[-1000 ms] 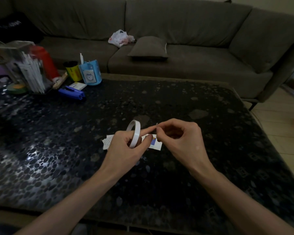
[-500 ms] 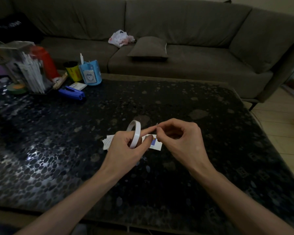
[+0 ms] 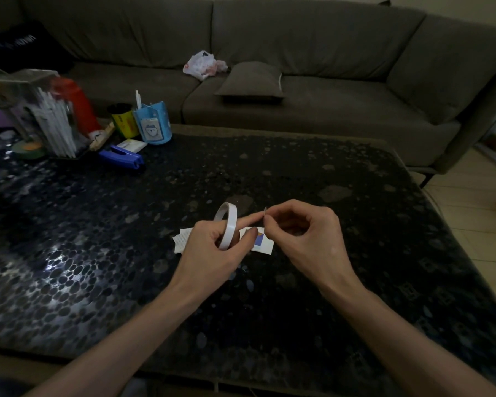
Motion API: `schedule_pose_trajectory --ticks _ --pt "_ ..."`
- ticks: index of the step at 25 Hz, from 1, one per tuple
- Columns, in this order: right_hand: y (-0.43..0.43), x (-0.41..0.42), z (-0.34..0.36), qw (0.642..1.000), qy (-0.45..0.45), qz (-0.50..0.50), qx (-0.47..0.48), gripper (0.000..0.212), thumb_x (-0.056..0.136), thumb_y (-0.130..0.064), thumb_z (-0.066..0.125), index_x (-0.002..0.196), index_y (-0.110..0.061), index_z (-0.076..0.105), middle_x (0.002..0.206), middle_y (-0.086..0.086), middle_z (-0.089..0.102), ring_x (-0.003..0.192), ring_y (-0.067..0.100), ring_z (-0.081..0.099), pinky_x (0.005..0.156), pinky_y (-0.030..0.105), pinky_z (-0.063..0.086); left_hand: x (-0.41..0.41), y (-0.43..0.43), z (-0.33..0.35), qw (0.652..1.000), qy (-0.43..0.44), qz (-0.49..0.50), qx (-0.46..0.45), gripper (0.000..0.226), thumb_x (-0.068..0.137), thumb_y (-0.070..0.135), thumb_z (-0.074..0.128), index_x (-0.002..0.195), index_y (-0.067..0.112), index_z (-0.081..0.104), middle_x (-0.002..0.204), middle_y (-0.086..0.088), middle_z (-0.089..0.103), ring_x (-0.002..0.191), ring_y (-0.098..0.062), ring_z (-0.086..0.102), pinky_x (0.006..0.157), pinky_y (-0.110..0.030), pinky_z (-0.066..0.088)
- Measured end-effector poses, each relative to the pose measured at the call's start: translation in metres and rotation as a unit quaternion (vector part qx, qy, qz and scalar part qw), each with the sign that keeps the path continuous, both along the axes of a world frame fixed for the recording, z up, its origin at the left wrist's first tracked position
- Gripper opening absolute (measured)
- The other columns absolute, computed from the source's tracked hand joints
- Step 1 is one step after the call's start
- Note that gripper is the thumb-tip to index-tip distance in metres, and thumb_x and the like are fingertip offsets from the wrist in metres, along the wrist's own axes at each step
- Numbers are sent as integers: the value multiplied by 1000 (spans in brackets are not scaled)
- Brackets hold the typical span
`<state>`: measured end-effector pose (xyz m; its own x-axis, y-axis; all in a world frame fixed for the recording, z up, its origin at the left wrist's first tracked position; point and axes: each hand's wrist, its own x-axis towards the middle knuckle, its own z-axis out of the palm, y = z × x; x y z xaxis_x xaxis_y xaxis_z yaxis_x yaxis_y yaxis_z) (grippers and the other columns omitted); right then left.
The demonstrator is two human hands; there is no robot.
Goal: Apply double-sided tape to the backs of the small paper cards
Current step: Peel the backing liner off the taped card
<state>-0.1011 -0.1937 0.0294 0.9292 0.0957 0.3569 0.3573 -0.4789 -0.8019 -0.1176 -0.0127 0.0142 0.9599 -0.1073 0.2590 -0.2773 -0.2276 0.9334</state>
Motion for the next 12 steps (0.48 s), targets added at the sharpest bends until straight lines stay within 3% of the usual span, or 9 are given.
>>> schedule_pose_trajectory --ticks 2,6,10,12 --pt "0 0 0 1000 0 -1 -1 11 92 -17 75 99 -25 76 89 -18 73 87 -6 70 79 8 54 1 0 -1 1000 7 0 1 28 100 15 67 119 32 76 76 -31 68 55 -38 57 53 -41 49" --pt "1 1 1 1000 5 -8 7 13 92 -17 74 96 -29 73 87 -18 72 86 -6 70 78 8 54 0 1 -1 1000 -8 1 -3 28 99 12 67 122 27 77 60 -28 58 44 -7 41 47 -15 35" --pt "1 0 2 1000 7 5 25 12 91 -21 73 96 -32 72 88 -17 73 87 -3 72 79 11 55 1 1 2 1000 -8 2 -14 28 99 12 67 121 25 77 61 -28 57 49 -17 44 53 -20 39" --pt "1 0 1 1000 7 12 24 11 91 -23 73 97 -32 72 89 -18 73 88 -4 72 78 10 55 1 1 3 1000 -11 8 -13 27 98 10 67 121 22 77 60 -27 58 48 -11 43 52 -17 38"
